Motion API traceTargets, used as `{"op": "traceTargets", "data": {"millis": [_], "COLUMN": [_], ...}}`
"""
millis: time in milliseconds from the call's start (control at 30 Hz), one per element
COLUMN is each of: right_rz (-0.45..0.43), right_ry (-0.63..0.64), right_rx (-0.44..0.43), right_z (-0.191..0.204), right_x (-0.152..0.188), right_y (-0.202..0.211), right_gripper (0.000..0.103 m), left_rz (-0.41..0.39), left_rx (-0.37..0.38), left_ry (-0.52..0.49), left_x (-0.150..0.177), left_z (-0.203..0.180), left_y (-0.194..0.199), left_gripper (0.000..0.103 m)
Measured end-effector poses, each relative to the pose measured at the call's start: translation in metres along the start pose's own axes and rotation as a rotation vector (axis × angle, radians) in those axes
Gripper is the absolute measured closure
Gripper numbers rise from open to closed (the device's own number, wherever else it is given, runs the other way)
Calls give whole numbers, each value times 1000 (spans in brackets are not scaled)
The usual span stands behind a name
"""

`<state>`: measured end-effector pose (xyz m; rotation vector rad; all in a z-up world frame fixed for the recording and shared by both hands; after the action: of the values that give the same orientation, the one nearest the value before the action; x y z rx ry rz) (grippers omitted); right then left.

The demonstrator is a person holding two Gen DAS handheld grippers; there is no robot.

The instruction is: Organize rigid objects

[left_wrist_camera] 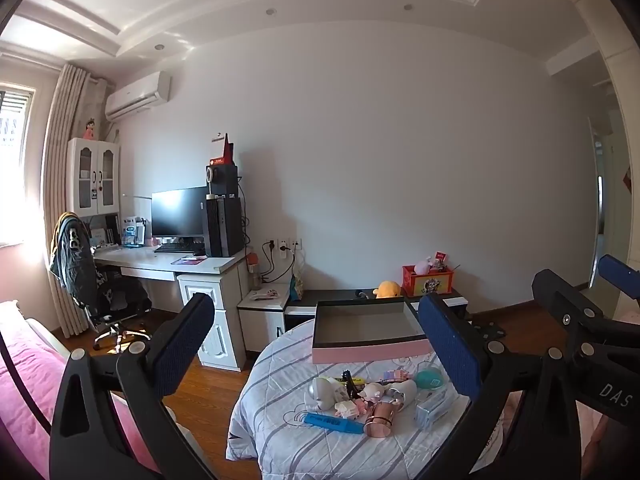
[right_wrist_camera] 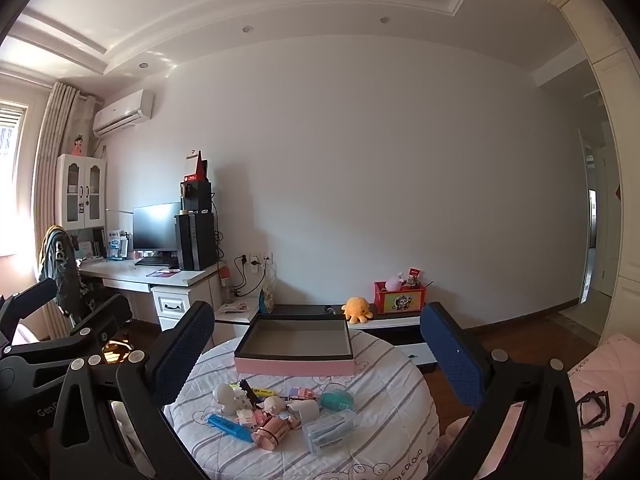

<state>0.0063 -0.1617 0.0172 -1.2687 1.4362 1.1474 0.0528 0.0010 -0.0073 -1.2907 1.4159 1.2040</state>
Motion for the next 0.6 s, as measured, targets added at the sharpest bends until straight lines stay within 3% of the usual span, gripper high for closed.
{"op": "traceTargets", "data": {"millis": [600], "right_rz": [6], "right_ry": [-3], "right_rx": [-2], "right_z": [0], "right_x": [3], "right_y": [-3], "right_gripper": [0], "left_rz": [6], "left_rx": [-2], "left_ry": [-2], "left_x": [5], "left_z": [7], "left_y": [1], "left_gripper": [0]}}
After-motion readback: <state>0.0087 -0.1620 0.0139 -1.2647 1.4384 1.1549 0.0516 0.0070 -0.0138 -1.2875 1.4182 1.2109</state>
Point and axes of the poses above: each gripper's, at about its wrist camera, not at the fingertips, and y roughly against the way its jaws point, z to its left, x to its underside, the point moved 5 cm from there along -y, roughly the way its jaws point, and after that the axes turned 12 degrees about y, right-handed, at the moved point
